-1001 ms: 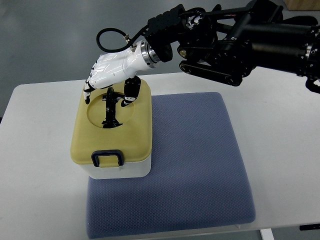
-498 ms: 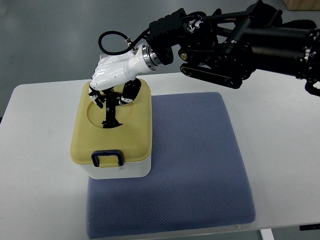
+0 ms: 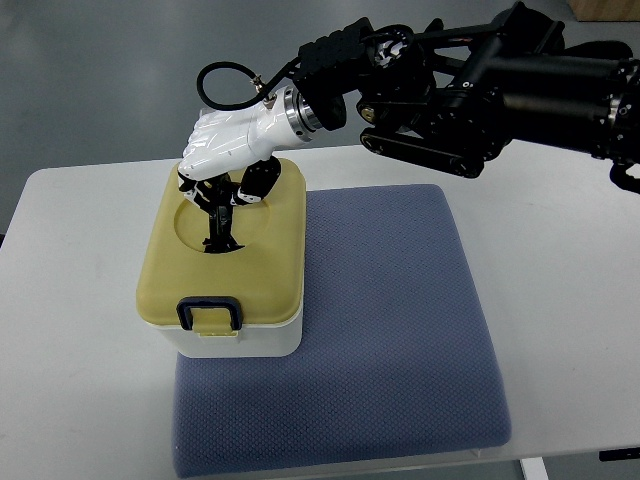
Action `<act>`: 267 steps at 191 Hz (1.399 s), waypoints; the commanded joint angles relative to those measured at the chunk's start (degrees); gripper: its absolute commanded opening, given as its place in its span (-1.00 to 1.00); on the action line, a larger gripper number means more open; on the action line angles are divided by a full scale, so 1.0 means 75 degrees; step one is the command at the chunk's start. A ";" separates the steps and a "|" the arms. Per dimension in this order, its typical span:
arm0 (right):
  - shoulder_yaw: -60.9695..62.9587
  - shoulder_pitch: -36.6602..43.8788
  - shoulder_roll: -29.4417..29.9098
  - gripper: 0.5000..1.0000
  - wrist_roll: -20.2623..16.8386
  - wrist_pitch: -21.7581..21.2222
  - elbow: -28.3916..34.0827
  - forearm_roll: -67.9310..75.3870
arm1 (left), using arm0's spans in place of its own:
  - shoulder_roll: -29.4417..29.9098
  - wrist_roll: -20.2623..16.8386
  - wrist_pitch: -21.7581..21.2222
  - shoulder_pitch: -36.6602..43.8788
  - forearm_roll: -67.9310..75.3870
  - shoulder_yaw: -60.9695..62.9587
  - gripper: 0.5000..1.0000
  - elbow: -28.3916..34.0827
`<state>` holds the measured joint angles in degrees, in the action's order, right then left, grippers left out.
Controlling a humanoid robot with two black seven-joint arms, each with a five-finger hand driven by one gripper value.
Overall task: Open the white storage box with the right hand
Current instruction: 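Lower the right hand and close its fingers around the black lid handle, then lift the yellow lid off the white box with the right hand, then carry the lid onto the blue mat beside the box and lower it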
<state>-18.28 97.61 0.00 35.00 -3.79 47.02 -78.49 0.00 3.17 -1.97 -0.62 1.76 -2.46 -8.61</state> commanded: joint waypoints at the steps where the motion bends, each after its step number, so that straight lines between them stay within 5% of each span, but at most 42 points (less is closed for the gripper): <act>1: 0.0023 0.0064 0.0000 -1.00 0.0000 0.0001 0.0000 0.0000 | 0.0000 0.0000 0.0005 0.0000 0.0000 0.0000 1.00 0.0000; 115: 0.0058 0.0990 -0.0023 -1.00 0.0000 0.0271 0.0222 0.0083 | 0.0000 0.0000 -0.0006 0.0000 0.0000 0.0000 1.00 0.0000; 267: 0.0281 0.0720 -0.4231 -1.00 0.0000 0.0271 0.2238 -0.0281 | 0.0000 0.0000 -0.0006 0.0000 0.0000 0.0000 1.00 0.0000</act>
<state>-16.08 104.67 -28.18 35.00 -1.92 62.37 -79.17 0.00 3.16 -1.94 -0.61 1.76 -2.46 -8.61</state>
